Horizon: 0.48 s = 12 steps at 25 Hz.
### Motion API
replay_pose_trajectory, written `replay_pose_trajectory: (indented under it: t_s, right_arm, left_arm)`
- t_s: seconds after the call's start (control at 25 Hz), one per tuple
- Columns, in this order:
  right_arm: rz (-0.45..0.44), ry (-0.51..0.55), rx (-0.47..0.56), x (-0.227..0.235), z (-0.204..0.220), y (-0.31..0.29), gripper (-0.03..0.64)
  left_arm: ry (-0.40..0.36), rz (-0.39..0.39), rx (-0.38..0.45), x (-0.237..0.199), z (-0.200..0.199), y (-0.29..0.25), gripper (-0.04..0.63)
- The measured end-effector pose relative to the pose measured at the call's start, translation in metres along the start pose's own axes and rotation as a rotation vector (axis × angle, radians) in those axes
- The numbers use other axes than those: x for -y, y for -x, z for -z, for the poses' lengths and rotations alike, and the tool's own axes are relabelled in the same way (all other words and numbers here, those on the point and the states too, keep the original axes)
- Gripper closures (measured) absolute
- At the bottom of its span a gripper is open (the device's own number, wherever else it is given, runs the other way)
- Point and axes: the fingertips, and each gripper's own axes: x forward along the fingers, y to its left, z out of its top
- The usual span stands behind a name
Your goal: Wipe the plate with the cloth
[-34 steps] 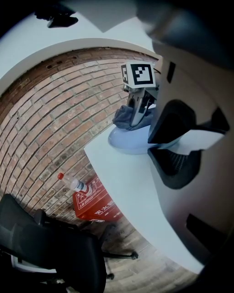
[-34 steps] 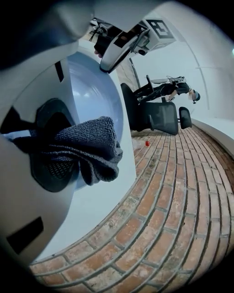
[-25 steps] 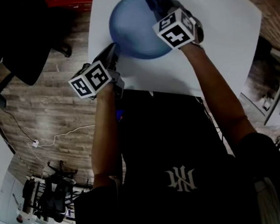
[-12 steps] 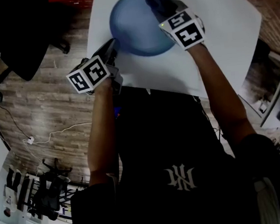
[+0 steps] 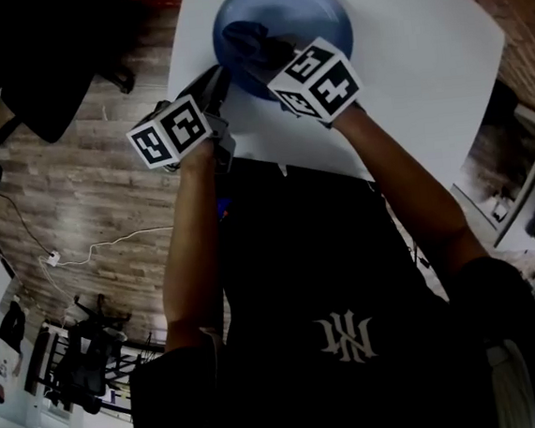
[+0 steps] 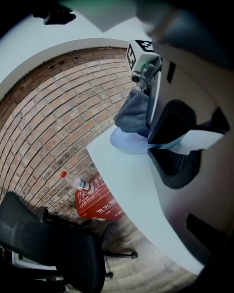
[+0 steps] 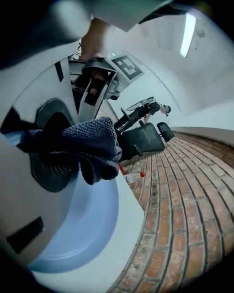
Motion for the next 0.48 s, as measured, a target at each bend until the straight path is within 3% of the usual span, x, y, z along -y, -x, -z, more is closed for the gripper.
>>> replay_pose_trajectory:
  t_s: [0.2, 0.36, 0.48]
  right_arm:
    - [-0.060, -0.124, -0.011, -0.011, 0.010, -0.012, 0.532]
    - [-0.070, -0.120, -0.040, -0.015, 0.018, -0.022, 0.532]
    - [-0.041, -0.049, -0.063, -0.015, 0.019, -0.023, 0.532]
  left_arm:
    - [0.000, -0.002, 0.004, 0.000, 0.000, 0.000, 0.555]
    - [-0.001, -0.005, 0.005, -0.001, 0.000, 0.001, 0.555]
    - [-0.006, -0.005, 0.007, -0.001, -0.001, 0.001, 0.555]
